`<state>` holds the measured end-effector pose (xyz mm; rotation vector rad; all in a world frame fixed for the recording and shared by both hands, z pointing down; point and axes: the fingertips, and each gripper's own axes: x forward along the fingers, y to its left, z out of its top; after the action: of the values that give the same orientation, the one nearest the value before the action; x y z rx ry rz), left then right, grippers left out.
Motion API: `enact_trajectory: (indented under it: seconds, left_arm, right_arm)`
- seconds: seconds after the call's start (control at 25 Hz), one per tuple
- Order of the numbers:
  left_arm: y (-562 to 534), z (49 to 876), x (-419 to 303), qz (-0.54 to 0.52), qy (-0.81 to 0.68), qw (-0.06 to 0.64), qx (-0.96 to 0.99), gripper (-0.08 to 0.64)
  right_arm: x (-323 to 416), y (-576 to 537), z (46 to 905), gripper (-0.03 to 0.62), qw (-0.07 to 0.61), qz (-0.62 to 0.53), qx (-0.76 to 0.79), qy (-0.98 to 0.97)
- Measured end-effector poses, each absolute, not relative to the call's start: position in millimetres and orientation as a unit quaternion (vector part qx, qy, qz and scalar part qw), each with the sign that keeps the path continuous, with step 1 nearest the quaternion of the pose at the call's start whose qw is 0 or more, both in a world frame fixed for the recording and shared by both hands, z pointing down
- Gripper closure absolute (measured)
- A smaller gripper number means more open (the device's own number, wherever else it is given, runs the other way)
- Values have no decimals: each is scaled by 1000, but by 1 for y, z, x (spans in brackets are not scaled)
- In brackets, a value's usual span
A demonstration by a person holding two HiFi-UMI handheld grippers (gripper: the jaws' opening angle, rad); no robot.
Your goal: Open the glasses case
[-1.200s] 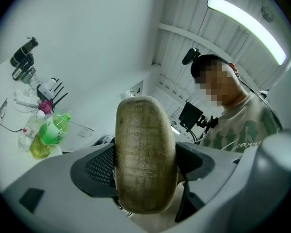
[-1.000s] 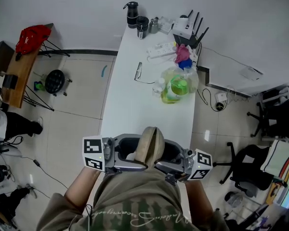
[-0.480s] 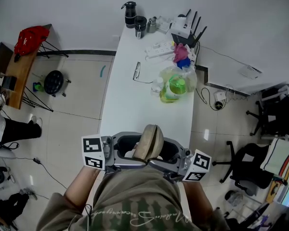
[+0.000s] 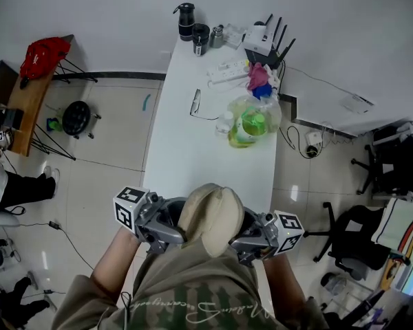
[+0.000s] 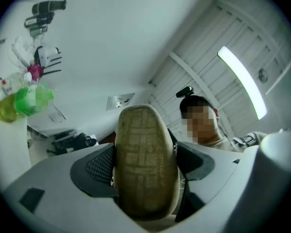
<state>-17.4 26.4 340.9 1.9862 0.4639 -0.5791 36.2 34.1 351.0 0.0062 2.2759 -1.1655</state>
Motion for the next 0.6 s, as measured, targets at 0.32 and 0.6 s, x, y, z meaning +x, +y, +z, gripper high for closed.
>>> enact_trajectory:
  seconds: [0.32,0.6]
  left_arm:
    - [32,321,-22,-302,294,550,721,150]
    - [35,305,-23,-369,359,573,638,150]
  right_arm:
    - [52,43,336,276,393,-479,111,777]
    - [55,46,314,276,462,-481,190,721]
